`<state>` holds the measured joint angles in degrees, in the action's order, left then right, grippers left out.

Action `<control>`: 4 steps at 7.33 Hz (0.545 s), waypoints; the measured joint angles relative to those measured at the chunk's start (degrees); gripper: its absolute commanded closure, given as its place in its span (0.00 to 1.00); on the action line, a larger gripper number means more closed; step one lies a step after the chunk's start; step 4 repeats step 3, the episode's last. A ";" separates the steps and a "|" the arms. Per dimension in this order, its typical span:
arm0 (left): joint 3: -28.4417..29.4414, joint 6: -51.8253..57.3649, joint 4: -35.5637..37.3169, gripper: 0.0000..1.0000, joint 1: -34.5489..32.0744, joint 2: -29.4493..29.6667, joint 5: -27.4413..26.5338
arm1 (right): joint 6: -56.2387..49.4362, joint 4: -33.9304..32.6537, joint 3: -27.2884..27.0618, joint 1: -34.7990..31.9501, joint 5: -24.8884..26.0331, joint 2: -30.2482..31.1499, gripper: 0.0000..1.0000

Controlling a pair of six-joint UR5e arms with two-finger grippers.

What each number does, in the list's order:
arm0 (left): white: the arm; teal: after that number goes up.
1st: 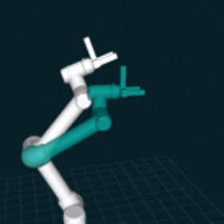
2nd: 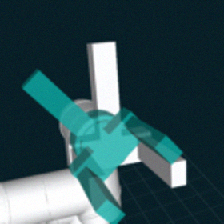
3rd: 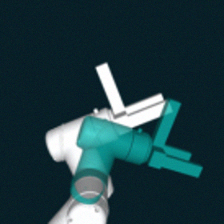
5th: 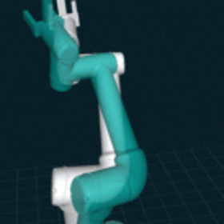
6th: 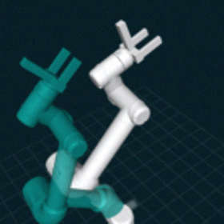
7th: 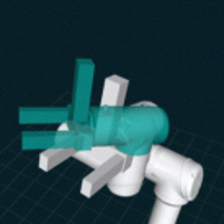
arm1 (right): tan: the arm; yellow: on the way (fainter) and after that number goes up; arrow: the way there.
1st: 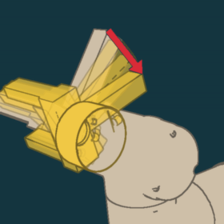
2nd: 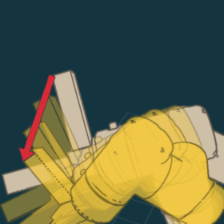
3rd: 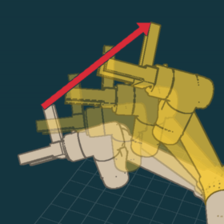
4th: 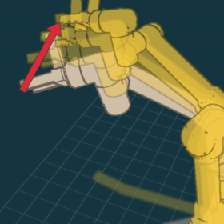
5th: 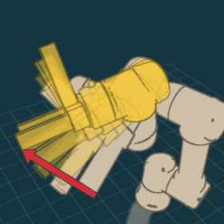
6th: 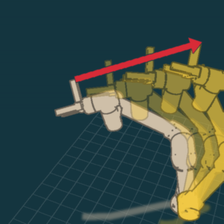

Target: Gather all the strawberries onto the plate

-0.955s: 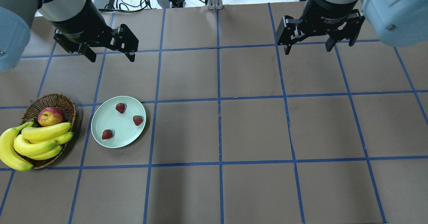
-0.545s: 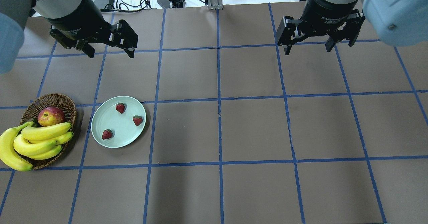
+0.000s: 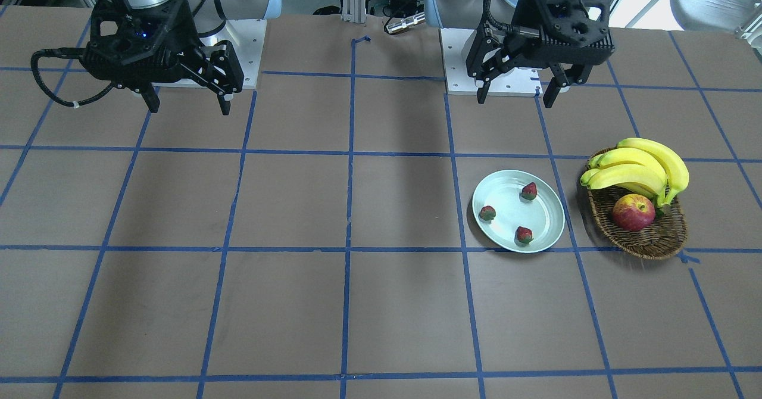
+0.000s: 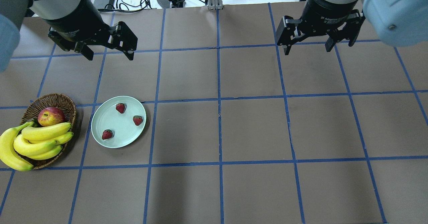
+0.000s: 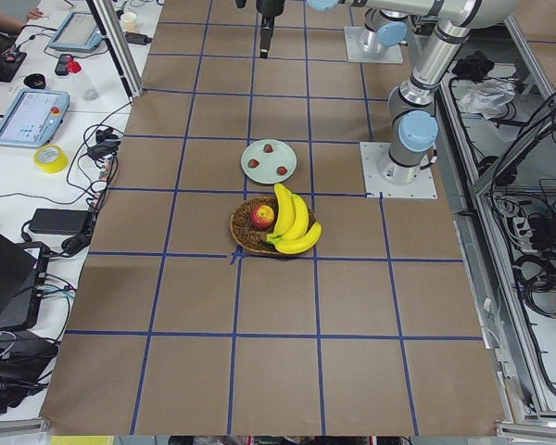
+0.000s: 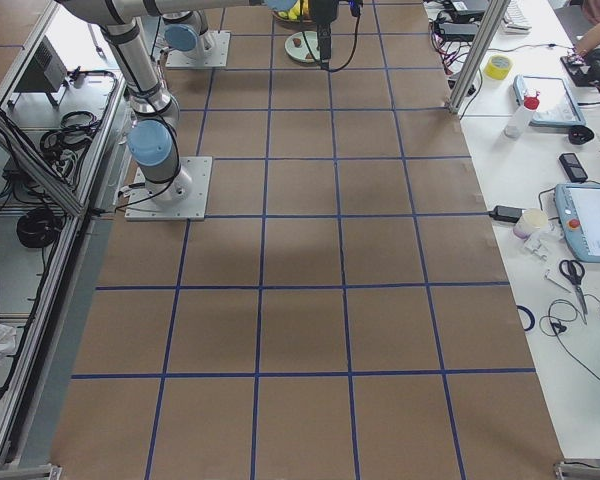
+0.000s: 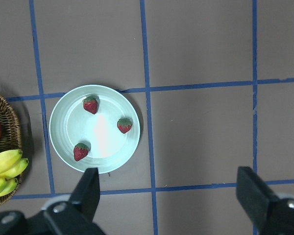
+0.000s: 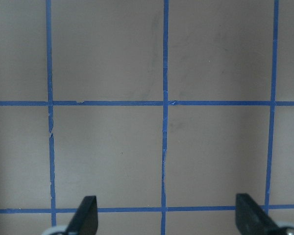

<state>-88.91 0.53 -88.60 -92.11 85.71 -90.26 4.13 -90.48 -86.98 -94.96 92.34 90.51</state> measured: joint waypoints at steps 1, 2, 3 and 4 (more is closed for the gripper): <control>0.09 0.00 -0.28 0.00 0.00 -0.01 0.00 | 0.00 -0.04 0.01 0.03 0.00 -0.02 0.00; 0.03 0.00 -0.38 0.00 0.00 -0.04 0.00 | 0.00 0.02 -0.01 0.03 0.14 -0.01 0.00; -0.10 0.00 -0.41 0.00 0.00 -0.06 0.00 | 0.00 0.08 -0.06 0.04 0.33 0.00 0.00; -0.10 0.00 -0.41 0.00 0.00 -0.06 0.00 | 0.00 0.08 -0.06 0.04 0.33 0.00 0.00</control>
